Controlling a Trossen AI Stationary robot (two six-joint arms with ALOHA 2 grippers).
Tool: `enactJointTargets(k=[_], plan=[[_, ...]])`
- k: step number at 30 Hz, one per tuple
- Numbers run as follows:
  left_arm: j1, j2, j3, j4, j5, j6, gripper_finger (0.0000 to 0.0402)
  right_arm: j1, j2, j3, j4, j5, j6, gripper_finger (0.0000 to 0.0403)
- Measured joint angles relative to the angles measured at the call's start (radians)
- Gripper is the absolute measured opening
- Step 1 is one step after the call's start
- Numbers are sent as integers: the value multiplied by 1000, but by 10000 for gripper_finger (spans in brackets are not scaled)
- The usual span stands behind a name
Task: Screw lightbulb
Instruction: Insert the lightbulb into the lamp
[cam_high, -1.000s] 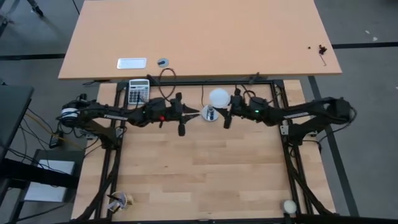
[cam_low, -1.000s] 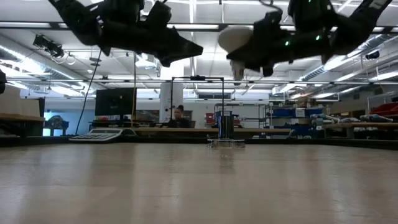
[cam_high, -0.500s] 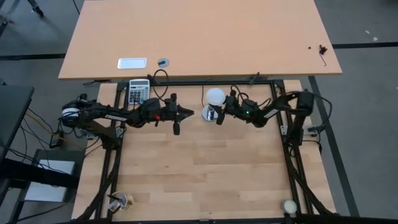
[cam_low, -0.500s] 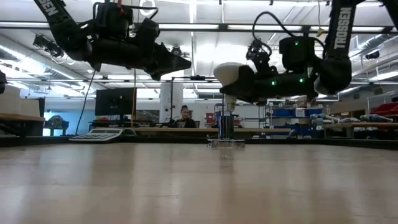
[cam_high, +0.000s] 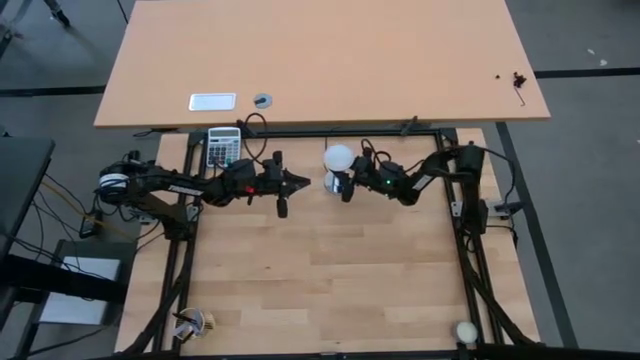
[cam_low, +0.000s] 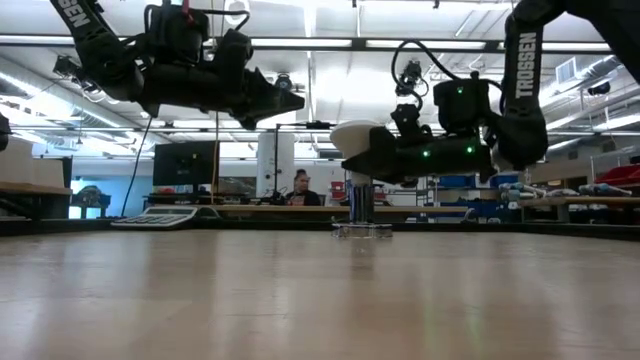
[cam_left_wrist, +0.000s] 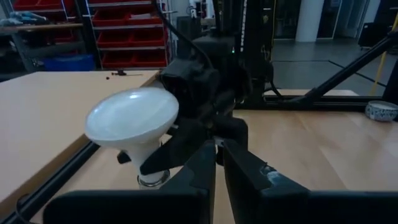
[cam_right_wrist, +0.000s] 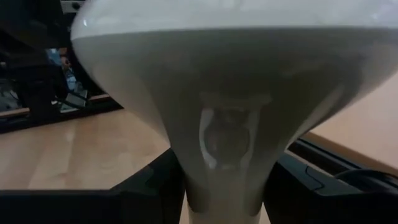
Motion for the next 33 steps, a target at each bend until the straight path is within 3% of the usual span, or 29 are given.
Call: enactJointTargets(k=[14, 24, 26, 33], plan=[[-2, 0, 0, 9, 57, -46, 36, 164, -9, 0, -45, 22, 46, 178], [-3, 0, 47, 214, 151, -182, 8, 168, -9, -1, -106, 28, -1, 176], [-2, 0, 104, 123, 151, -178, 4, 168, -9, -1, -121, 28, -8, 175], [-3, 30, 369, -455, 60, -19, 2, 171, -7, -3, -111, 30, -24, 157]])
